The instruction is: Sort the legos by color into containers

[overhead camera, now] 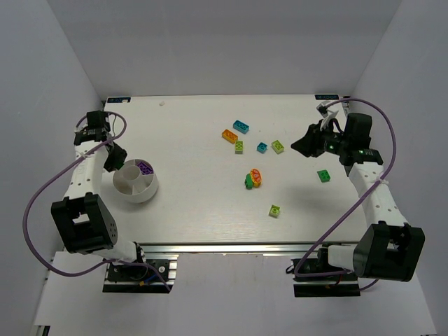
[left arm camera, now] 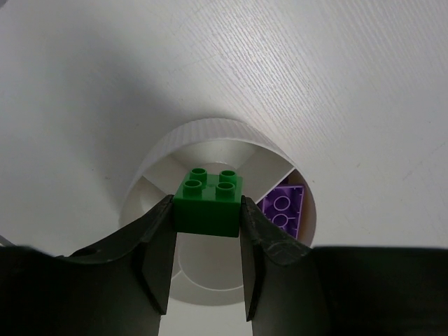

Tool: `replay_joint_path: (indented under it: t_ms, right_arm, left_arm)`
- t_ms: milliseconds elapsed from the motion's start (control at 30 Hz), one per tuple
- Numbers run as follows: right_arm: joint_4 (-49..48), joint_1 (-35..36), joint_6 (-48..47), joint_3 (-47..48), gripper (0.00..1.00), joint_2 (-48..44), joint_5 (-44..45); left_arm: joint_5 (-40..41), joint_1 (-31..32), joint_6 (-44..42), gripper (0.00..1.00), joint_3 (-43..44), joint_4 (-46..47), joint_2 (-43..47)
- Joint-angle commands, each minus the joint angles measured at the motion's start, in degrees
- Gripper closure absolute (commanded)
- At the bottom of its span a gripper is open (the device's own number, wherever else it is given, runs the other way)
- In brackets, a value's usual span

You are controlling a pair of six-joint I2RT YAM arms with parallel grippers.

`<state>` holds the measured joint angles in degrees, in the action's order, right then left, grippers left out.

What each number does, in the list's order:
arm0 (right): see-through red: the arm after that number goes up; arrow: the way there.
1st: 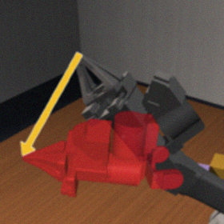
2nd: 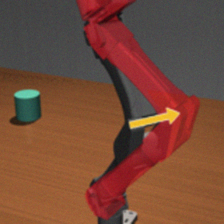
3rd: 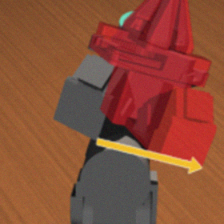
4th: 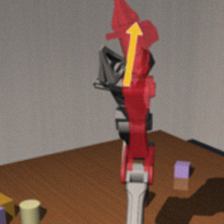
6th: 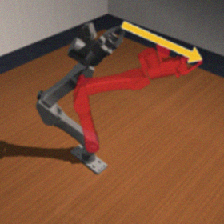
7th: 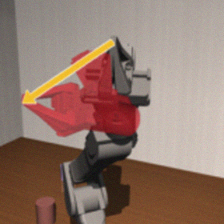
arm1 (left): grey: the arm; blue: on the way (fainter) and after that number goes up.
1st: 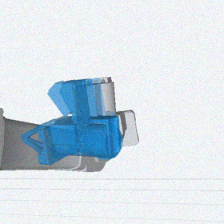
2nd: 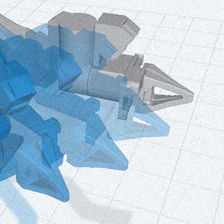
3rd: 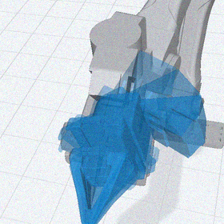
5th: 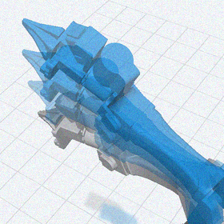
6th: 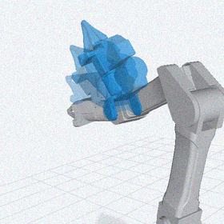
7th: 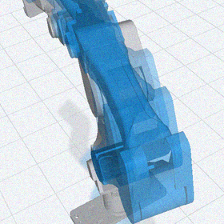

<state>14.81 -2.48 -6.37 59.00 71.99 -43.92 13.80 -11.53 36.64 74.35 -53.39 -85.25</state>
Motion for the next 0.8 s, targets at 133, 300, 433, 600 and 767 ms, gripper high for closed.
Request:
replay_joint_path:
  t_ms: [133,300,433,600,767]
  right_arm:
    - [-1.2,-0.9,0.3,-0.5,0.61,-1.3,-2.1]
    - [-1.2,-1.1,0.4,-0.6,0.62,-1.1,-2.3]
    - [-1.2,-1.3,0.4,-0.6,0.62,-1.1,-2.5]
    - [-1.2,-1.4,0.1,-0.6,0.61,-1.0,-3.1]
    - [0.0,-1.5,-3.6,-0.8,0.47,-0.7,-6.6]
  left_arm:
    - [-3.8,-2.1,-0.3,0.91,-2.1,2.1,0.3]
    - [-5.5,-2.6,-0.1,0.76,-3.1,2.3,0.4]
    - [-5.7,-2.6,0.1,0.44,-3.7,2.4,0.6]
    - [-5.2,-2.6,0.1,0.23,-3.0,2.1,1.1]
    - [-4.5,-2.6,0.0,0.22,0.4,1.2,1.4]
